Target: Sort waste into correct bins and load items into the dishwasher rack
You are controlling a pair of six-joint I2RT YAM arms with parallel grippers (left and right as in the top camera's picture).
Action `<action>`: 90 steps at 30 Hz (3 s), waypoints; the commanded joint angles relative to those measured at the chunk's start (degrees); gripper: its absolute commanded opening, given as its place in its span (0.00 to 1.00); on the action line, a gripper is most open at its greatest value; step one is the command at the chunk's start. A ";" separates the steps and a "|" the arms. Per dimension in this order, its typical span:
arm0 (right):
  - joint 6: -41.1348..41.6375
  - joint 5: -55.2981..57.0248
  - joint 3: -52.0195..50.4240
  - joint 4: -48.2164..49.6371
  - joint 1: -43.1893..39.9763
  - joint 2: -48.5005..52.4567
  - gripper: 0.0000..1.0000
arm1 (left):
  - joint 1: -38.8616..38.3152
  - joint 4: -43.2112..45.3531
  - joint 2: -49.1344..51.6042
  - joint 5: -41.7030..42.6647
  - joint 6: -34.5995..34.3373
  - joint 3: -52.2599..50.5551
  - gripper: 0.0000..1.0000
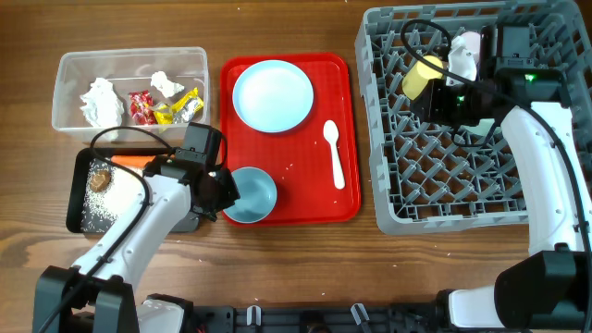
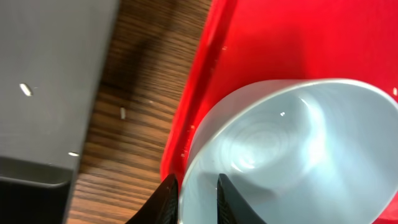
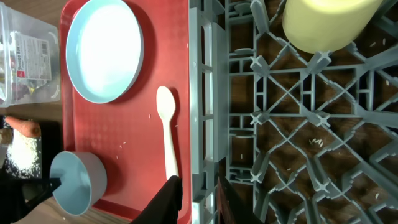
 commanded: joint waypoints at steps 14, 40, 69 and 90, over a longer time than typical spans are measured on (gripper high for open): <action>-1.29 0.66 -0.59 -0.31 0.35 0.66 0.22 | -3.13 2.97 0.33 -0.17 -1.66 -3.15 0.21; -1.18 -0.98 3.85 -0.31 0.35 -0.33 0.52 | -3.13 3.34 -2.93 -0.13 -1.36 1.55 0.04; -1.11 5.99 4.66 -0.17 29.79 3.02 0.46 | -6.71 4.07 -7.26 6.29 -1.40 8.61 0.04; -1.01 7.21 4.66 1.81 35.78 14.32 0.17 | -6.69 3.98 -7.26 6.29 -1.38 8.61 0.04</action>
